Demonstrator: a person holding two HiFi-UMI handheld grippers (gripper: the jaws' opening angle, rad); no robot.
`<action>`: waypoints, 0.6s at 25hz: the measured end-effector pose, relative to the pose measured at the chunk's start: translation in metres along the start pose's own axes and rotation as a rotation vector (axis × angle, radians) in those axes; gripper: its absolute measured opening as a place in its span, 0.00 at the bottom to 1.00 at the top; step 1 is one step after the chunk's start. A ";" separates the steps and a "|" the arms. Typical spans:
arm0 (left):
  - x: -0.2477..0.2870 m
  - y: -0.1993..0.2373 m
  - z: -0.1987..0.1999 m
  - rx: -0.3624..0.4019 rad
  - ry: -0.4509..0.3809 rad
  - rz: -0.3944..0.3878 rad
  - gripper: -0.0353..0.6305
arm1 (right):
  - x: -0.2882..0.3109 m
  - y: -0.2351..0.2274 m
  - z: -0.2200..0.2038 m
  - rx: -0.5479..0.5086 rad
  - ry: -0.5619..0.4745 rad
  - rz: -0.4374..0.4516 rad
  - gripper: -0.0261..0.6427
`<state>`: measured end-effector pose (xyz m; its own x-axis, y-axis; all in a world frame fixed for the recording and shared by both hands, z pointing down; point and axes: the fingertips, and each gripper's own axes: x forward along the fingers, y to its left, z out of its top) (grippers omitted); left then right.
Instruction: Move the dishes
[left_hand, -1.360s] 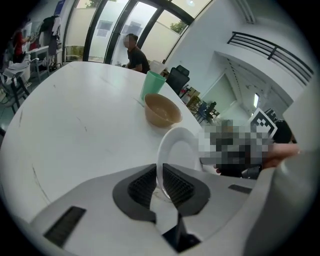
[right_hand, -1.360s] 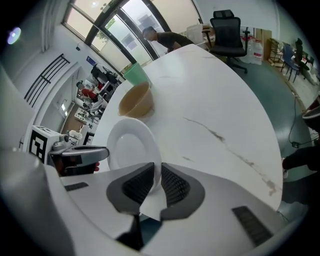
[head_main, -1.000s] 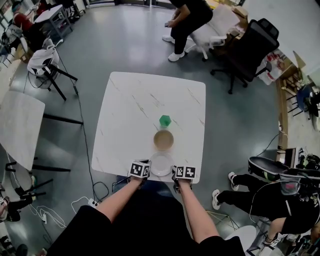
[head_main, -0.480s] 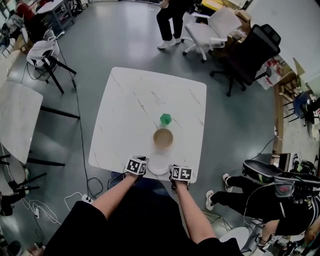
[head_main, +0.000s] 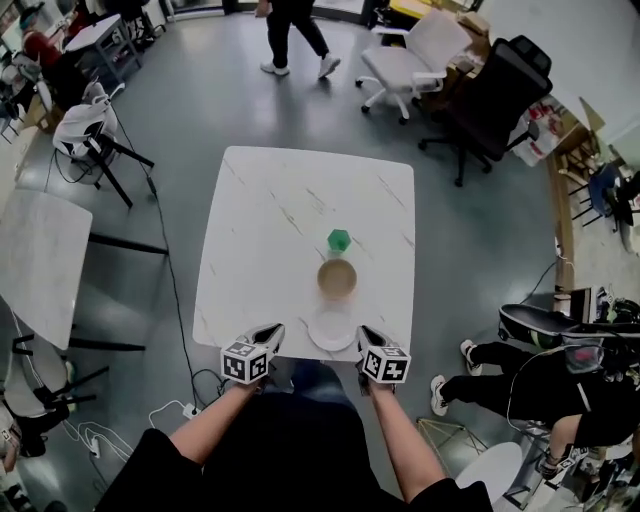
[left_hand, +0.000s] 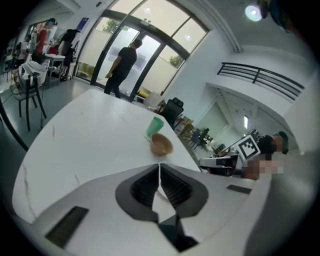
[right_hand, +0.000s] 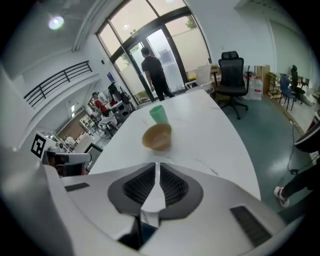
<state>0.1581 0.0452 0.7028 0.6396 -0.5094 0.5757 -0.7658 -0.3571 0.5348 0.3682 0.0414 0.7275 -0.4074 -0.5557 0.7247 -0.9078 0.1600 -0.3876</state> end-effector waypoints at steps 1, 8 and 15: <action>-0.014 -0.007 0.004 0.003 -0.030 -0.020 0.09 | -0.009 0.016 0.007 -0.011 -0.039 0.015 0.10; -0.102 -0.056 0.037 0.153 -0.203 -0.123 0.08 | -0.076 0.158 0.031 -0.037 -0.341 0.041 0.06; -0.182 -0.082 0.043 0.250 -0.290 -0.176 0.08 | -0.120 0.263 0.009 -0.079 -0.496 -0.006 0.06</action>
<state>0.1015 0.1336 0.5273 0.7443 -0.6100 0.2720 -0.6619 -0.6193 0.4223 0.1790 0.1433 0.5331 -0.3234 -0.8747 0.3610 -0.9226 0.2066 -0.3258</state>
